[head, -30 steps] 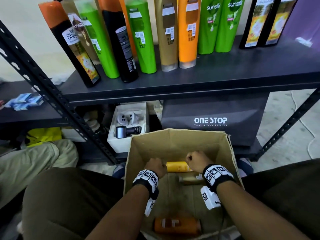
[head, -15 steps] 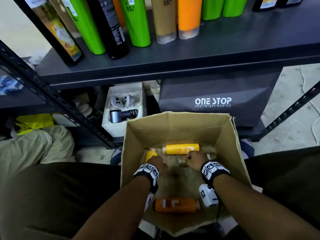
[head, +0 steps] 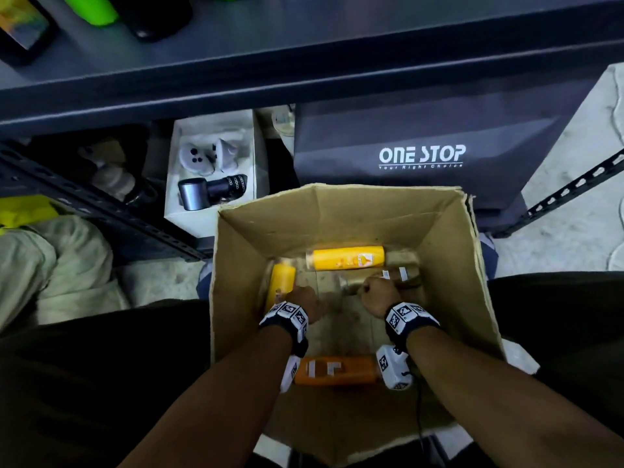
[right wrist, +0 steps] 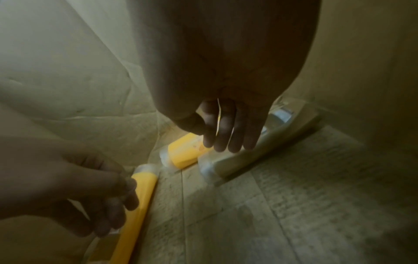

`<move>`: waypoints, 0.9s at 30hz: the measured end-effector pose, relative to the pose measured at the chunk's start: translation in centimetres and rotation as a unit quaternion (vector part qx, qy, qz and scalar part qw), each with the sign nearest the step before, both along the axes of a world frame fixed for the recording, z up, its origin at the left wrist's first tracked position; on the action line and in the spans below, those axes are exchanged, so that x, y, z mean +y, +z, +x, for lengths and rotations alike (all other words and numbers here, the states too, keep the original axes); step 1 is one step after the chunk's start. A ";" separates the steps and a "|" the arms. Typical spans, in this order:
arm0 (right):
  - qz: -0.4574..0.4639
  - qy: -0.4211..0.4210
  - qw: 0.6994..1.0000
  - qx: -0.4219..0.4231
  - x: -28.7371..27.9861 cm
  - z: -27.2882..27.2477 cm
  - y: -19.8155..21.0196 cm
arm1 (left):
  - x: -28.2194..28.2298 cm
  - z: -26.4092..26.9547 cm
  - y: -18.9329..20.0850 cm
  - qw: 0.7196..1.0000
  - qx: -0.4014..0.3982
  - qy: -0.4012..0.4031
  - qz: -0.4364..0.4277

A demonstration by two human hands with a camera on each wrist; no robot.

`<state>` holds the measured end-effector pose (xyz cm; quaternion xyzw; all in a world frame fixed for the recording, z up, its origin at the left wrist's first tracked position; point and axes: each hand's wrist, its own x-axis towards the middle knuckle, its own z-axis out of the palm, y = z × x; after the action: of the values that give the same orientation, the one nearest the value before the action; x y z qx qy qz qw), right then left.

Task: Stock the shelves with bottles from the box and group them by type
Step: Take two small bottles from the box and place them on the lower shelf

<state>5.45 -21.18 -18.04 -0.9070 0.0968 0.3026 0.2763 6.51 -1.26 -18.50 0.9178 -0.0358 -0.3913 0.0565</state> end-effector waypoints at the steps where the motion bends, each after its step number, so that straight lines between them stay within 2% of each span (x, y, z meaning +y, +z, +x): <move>1: 0.003 -0.003 1.000 -0.001 0.3 0.2 -0.4 | 0.0 -0.1 -0.4 1.000 0.002 0.001 -0.002; 5: 0.016 -0.039 0.999 -0.015 1.2 1.4 -1.8 | 0.3 -0.3 -2.1 1.000 -0.002 0.005 -0.007; 10: 0.006 -0.175 0.984 -0.016 0.4 1.6 -4.1 | -0.6 2.0 -3.0 0.997 -0.063 -0.017 -0.027; 15: 0.053 -0.381 0.923 0.022 -0.8 1.2 -6.7 | -2.2 4.6 -4.0 0.985 -0.163 0.005 -0.061; 18: 0.062 -0.435 0.898 0.025 -1.0 1.3 -8.1 | -3.3 5.7 -4.6 0.977 -0.207 -0.010 -0.055; 21: 0.098 -0.495 0.863 0.018 -1.1 1.7 -9.1 | -3.9 6.2 -5.8 0.977 -0.206 -0.024 -0.053; 24: 0.134 -0.518 0.845 0.016 -1.2 2.5 -9.6 | -3.8 6.0 -7.0 0.980 -0.194 -0.032 -0.043; 27: 0.137 -0.485 0.861 0.069 -1.3 3.4 -10.1 | -3.9 6.2 -7.7 0.980 -0.197 -0.036 -0.017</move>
<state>8.90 -22.49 -28.15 -0.6750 0.5013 0.2026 0.5019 12.67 -5.16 -26.21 0.9739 -0.0856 -0.2044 0.0501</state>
